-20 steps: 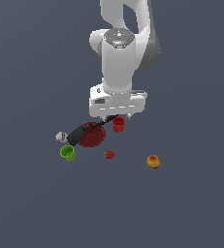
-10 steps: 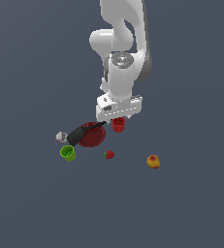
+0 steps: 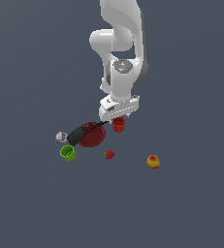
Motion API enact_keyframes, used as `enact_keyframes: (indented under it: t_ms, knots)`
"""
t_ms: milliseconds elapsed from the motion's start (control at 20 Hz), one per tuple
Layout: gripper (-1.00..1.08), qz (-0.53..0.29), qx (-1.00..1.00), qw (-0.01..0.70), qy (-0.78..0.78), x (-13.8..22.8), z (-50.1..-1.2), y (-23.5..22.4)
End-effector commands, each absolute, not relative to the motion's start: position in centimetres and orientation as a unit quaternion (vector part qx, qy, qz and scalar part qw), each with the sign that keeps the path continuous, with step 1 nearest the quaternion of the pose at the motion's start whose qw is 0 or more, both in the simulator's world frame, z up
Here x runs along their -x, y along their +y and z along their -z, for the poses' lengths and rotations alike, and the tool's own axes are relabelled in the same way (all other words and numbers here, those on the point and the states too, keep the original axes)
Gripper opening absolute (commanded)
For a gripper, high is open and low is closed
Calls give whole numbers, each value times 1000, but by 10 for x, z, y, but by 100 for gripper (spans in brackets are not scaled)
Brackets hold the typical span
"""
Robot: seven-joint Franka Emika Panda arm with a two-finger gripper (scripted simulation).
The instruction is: Pick up a designated object from a clutter of objects.
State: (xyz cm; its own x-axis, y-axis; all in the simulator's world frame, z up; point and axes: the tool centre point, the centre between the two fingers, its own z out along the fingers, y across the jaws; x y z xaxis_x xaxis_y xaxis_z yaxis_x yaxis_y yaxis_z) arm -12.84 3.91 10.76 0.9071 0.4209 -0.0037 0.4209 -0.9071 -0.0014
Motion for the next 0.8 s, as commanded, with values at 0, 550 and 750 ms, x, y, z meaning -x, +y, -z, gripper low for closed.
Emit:
enact_keyframes:
  t_ms: [0,550,750]
  knots:
    - [100,-1,974,0,-225,136,-102,40]
    - [100,0,973,0,-232,142,-94,41]
    - [100,0,973,0,-233,142,-84,41]
